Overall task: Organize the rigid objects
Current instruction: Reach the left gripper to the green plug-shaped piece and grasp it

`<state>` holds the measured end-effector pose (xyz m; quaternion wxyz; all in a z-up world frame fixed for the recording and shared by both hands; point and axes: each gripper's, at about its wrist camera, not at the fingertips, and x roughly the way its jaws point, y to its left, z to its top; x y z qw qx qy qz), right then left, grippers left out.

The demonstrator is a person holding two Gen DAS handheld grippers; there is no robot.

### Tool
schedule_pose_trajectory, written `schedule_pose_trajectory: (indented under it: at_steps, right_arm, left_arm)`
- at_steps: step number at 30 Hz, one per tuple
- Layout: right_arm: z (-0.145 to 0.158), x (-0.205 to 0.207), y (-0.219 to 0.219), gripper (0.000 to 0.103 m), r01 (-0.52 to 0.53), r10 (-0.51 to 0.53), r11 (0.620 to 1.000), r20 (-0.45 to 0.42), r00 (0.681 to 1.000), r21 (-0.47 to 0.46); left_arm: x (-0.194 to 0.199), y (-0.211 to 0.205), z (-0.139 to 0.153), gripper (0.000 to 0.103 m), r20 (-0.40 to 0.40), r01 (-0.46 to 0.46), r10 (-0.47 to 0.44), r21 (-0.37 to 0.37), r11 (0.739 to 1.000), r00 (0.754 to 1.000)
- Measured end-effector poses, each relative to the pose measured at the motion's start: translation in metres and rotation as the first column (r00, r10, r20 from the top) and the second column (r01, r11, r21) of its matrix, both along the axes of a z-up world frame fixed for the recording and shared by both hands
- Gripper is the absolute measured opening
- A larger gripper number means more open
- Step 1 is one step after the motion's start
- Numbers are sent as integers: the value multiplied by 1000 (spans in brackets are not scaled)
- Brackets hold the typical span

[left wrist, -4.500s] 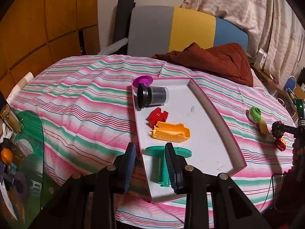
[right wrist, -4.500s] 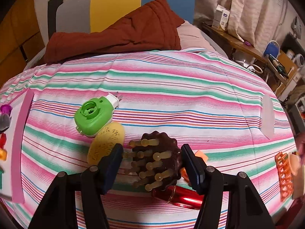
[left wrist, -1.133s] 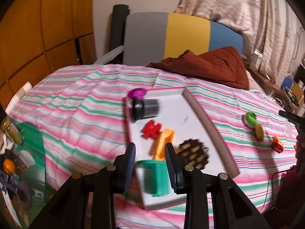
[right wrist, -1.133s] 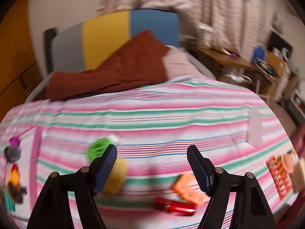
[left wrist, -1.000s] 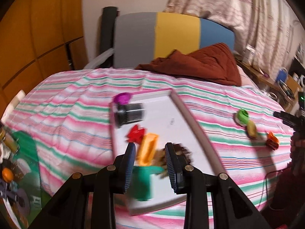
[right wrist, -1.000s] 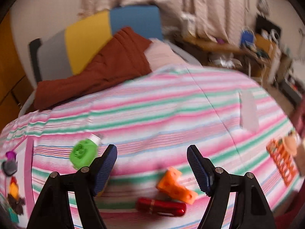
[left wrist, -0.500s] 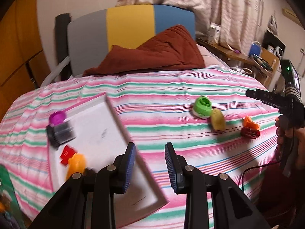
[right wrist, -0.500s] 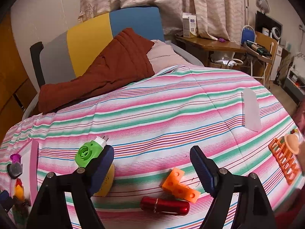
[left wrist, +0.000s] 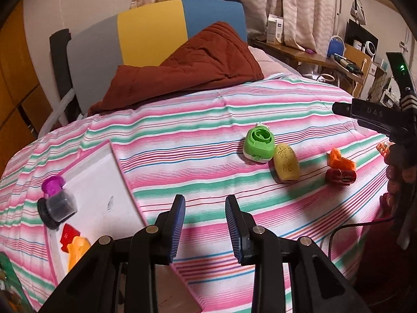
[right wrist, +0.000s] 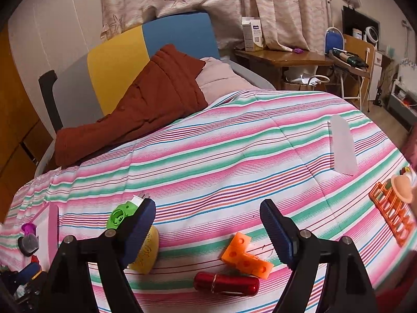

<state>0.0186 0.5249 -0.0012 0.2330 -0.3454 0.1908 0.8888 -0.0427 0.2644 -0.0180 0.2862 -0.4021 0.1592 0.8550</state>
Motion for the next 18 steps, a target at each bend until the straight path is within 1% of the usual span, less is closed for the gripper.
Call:
schedule_pose_trajectory:
  at_steps: [4, 8, 10, 12, 14, 15, 18]
  right_arm:
    - [-3, 0, 2, 83, 14, -14, 1000, 19, 1000, -11]
    - [-5, 2, 10, 83, 39, -38, 998, 18, 999, -42]
    - [-4, 5, 13, 83, 56, -56, 997, 11, 998, -49]
    - [-4, 6, 16, 83, 65, -65, 996, 5, 998, -61]
    - [-3, 9, 19, 83, 77, -78, 994, -3, 997, -79]
    - [-3, 10, 20, 83, 84, -85, 993, -7, 996, -85]
    - [-1, 14, 24, 83, 99, -102, 989, -24, 994, -107]
  left_arm:
    - [-11, 11, -6, 31, 42, 13, -14, 14, 1000, 999]
    - [-22, 27, -10, 31, 79, 37, -40, 34, 999, 996]
    - [-30, 35, -14, 31, 120, 55, -61, 54, 997, 991]
    - [-36, 46, -15, 32, 144, 78, -87, 69, 995, 986]
    - [-42, 58, -15, 37, 154, 100, -111, 76, 992, 982]
    - [-45, 65, -16, 42, 162, 108, -120, 80, 991, 979]
    - [-51, 84, -18, 43, 173, 130, -143, 80, 988, 975]
